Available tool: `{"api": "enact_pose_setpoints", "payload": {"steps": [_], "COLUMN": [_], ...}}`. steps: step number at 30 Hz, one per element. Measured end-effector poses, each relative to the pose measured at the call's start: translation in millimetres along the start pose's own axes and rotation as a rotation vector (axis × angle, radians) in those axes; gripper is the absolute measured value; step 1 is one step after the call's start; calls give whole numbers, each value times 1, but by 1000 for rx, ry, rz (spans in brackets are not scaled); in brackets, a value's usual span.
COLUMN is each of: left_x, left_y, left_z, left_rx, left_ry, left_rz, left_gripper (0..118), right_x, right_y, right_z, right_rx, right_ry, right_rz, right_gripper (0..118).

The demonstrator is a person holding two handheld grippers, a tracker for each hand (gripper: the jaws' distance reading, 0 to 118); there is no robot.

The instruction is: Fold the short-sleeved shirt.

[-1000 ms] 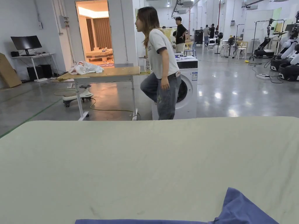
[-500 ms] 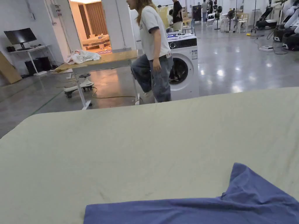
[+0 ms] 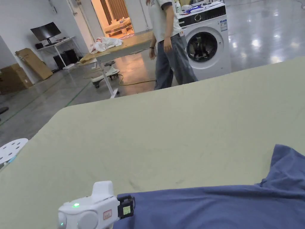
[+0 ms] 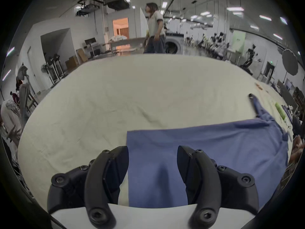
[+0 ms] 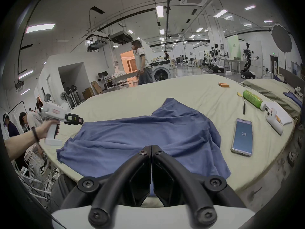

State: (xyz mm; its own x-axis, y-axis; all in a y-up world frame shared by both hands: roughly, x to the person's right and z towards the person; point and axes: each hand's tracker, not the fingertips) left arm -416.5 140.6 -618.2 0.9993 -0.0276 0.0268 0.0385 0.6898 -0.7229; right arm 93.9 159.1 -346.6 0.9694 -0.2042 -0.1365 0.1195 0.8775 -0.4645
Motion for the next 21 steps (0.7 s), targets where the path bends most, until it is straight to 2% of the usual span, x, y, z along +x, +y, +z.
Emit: {"api": "enact_pose_setpoints", "payload": {"steps": [3,4,5,6,7,9,12,14,15,16,18,20,21], "left_x": [-19,-23,-24,-22,-18,-12,-4,-5,-5,-6,-6,-7,-7], "left_y": [15,15,16,17,15,11,10,14,17,19,23,24,27], "left_z": [-39,-46,-53,-59,-62,-65,-68,-71,-73,-74,-78,-80,-79], "left_rx": [-53,-67,-76,-79,-104,-113,-128,-161,-175,-191,-210,-218,-227], "left_ry": [-9,-25,-17,-18,-22,-59,-30,-32,-34,-36,-35,-31,-33], "left_rz": [122,157,161,146,129,90,52,24,13,9,13,1,8], "left_gripper": [61,55,45,27,16,6,3,3,3,3,3,3,3], "right_x": [13,18,24,27,32,41,50,54,57,62,75,95,102], "right_y": [-5,-7,-9,-10,-11,-12,-2,16,28,43,73,94,101], "right_z": [5,6,7,9,10,9,0,-13,-22,-35,-69,-119,-140], "right_rx": [-22,-35,-48,-55,-58,-70,-77,-72,-64,-61,-97,-151,-170], "right_ry": [-49,-83,-104,-118,-131,-144,-135,-124,-121,-101,-51,-17,-36], "right_rz": [-18,-25,-36,-49,-65,-101,-117,-73,-56,-48,-52,-41,-29], "right_gripper": [0,0,0,0,0,0,0,0,8,28,76,76,76]}}
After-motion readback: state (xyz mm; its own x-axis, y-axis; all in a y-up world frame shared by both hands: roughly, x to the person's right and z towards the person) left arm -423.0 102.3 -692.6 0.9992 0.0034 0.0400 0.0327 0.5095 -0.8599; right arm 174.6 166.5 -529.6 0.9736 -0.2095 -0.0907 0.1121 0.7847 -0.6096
